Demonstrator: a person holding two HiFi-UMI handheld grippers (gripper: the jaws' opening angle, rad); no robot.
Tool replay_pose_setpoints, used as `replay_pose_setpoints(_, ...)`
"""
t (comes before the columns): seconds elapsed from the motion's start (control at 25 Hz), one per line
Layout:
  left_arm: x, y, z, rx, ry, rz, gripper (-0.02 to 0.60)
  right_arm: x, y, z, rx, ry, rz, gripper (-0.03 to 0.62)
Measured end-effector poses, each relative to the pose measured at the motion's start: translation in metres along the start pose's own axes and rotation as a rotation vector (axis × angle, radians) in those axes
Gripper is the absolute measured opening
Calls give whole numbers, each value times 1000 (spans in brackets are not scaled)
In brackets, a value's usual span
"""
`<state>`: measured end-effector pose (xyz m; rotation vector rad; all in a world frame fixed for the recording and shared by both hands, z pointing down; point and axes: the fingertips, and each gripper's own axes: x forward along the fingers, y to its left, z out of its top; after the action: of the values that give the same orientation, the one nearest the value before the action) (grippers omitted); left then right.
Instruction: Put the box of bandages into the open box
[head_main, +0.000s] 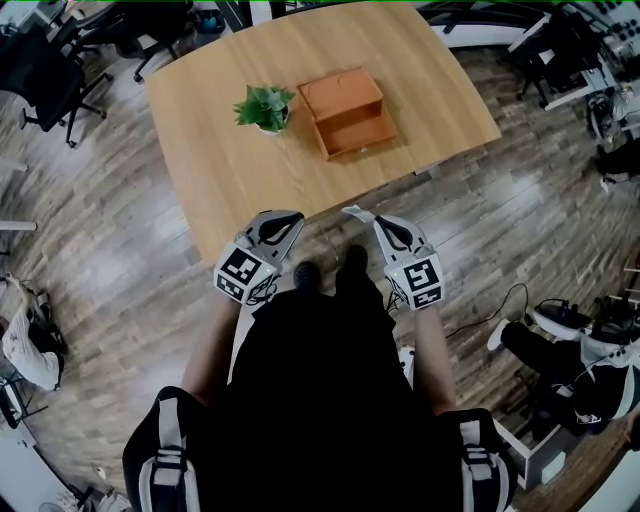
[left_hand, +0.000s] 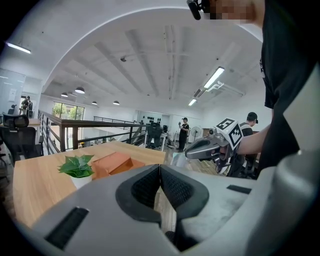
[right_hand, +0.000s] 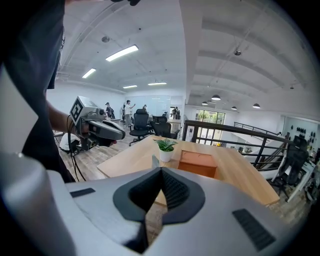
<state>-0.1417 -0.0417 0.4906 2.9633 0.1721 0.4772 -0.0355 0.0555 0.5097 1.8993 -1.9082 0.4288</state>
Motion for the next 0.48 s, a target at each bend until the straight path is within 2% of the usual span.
replay_pose_setpoints(0.24,6,16,3,-15,5,42,23,16,-17,8,-8,-8,29,25)
replay_pose_setpoints(0.48,33,40,13,-29,6,88,23,45,-52,17,-34,-12,79,25)
